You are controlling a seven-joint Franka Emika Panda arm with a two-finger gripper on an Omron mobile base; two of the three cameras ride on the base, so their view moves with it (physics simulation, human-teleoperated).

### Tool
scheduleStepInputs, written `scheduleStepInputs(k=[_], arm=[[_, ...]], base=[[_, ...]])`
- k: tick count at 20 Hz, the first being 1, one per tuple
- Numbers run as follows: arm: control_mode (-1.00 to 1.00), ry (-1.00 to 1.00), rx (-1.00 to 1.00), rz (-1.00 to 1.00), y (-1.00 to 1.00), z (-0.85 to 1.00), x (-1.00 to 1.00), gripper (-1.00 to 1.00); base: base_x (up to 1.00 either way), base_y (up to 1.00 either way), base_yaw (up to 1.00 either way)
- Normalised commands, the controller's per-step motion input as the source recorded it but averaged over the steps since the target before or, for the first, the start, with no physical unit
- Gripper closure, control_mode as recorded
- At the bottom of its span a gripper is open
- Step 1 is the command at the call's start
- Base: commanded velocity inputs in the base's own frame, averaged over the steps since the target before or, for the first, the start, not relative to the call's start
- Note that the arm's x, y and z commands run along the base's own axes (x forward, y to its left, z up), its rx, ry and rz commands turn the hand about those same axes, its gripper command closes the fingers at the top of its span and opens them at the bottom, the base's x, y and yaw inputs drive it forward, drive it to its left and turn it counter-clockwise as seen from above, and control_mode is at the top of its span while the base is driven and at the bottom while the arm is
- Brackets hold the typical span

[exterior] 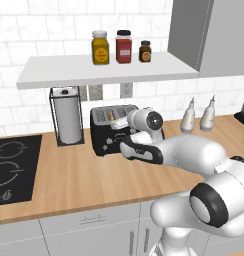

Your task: Start the toaster. Once the lever pops up, take the bread to the plate on the dining counter.

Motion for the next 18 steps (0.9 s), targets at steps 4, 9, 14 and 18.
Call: scheduleStepInputs(k=[4, 9, 14, 18], arm=[[-1.0, 0.0, 0.0, 0.0, 0.0, 0.0, 0.0, -1.0], [-1.0, 0.0, 0.0, 0.0, 0.0, 0.0, 0.0, -1.0], [-1.0, 0.0, 0.0, 0.0, 0.0, 0.0, 0.0, -1.0], [-1.0, 0.0, 0.0, 0.0, 0.0, 0.0, 0.0, -1.0]], base=[[0.0, 0.0, 0.0], [0.0, 0.0, 0.0], [0.0, 0.0, 0.0], [0.0, 0.0, 0.0]])
